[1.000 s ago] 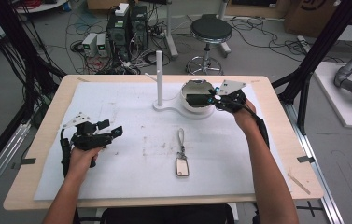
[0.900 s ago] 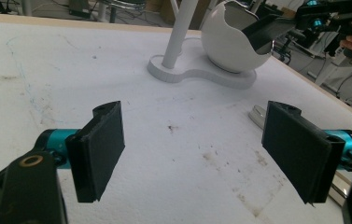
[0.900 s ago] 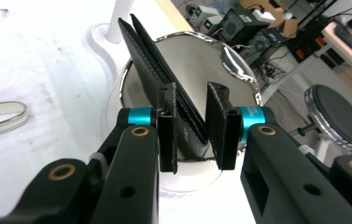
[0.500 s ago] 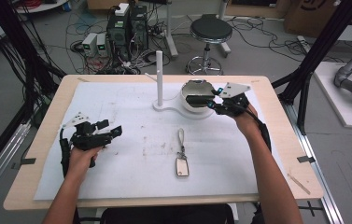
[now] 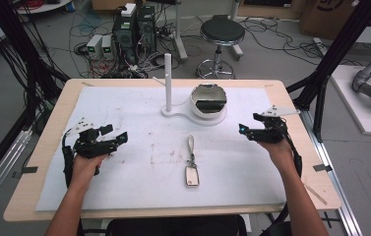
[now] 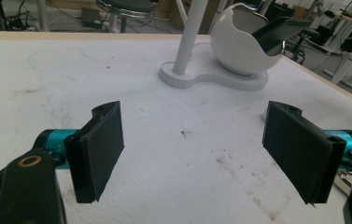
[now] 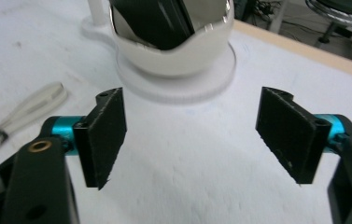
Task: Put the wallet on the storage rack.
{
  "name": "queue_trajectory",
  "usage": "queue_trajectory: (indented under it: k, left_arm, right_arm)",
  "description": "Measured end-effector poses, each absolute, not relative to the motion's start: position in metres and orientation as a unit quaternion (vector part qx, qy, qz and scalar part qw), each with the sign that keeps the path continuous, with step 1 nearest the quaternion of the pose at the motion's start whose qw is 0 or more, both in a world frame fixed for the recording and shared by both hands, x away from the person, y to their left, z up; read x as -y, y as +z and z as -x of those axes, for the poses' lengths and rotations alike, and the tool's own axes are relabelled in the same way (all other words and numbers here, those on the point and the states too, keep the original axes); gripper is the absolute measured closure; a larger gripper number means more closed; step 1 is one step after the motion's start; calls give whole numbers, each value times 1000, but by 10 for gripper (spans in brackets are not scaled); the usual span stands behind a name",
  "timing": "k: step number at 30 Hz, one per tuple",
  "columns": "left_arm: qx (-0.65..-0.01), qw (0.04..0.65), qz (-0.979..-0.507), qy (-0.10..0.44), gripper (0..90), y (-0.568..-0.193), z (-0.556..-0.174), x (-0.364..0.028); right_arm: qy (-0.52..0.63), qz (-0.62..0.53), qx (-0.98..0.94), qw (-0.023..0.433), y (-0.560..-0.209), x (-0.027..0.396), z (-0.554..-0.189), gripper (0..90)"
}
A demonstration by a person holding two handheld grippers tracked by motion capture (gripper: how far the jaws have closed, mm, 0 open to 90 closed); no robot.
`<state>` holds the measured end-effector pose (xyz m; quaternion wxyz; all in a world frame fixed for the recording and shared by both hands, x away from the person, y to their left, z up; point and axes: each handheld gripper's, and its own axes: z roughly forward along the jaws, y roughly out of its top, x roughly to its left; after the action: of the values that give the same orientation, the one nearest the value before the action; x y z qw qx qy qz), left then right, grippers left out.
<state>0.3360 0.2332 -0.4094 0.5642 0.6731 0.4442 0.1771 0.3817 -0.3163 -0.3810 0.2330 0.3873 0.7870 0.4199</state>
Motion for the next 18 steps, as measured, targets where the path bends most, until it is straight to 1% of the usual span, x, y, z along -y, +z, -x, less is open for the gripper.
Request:
queue_trajectory:
  k: [7, 18]
  left_arm:
    - [-439, 560, -677, 188, 197, -412, -332, -233]
    - [-436, 564, -674, 193, 206, -414, -329, -232]
  right_arm:
    - [423, -396, -776, 249, -401, 329, -364, 220]
    - [423, -400, -770, 262, -401, 331, -361, 220]
